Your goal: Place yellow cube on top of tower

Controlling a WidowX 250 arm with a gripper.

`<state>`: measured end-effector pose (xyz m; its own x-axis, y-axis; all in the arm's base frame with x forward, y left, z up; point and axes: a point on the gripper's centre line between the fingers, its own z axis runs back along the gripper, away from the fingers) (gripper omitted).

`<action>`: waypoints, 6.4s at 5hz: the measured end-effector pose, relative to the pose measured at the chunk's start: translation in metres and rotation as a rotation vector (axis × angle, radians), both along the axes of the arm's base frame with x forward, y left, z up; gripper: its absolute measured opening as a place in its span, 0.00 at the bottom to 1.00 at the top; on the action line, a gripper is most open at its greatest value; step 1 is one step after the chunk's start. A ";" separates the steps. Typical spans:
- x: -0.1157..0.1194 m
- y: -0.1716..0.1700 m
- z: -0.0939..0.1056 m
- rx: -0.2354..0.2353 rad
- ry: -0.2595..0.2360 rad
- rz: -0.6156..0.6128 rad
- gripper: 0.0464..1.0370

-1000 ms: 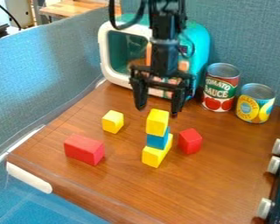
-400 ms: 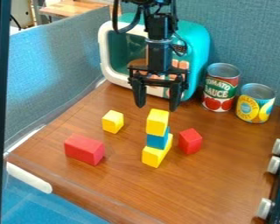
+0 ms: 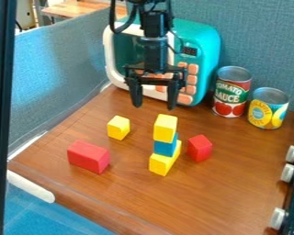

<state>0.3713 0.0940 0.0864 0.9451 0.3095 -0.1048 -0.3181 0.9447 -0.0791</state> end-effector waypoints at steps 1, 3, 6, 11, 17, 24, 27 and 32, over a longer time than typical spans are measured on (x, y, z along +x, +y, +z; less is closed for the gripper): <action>0.000 0.027 0.002 -0.019 -0.019 0.101 0.96; -0.008 0.056 -0.037 0.004 0.105 0.158 0.96; -0.006 0.059 -0.061 0.054 0.189 0.113 0.92; -0.019 0.029 0.009 0.012 -0.052 0.044 0.53; -0.026 -0.030 0.062 0.019 -0.170 -0.147 0.53; -0.035 -0.042 0.026 0.019 0.042 -0.146 0.53; -0.028 -0.046 0.027 0.022 0.011 -0.147 0.53; -0.023 -0.046 0.046 0.008 -0.061 -0.162 0.96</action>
<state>0.3482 0.0484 0.1324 0.9872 0.1533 -0.0435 -0.1566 0.9839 -0.0857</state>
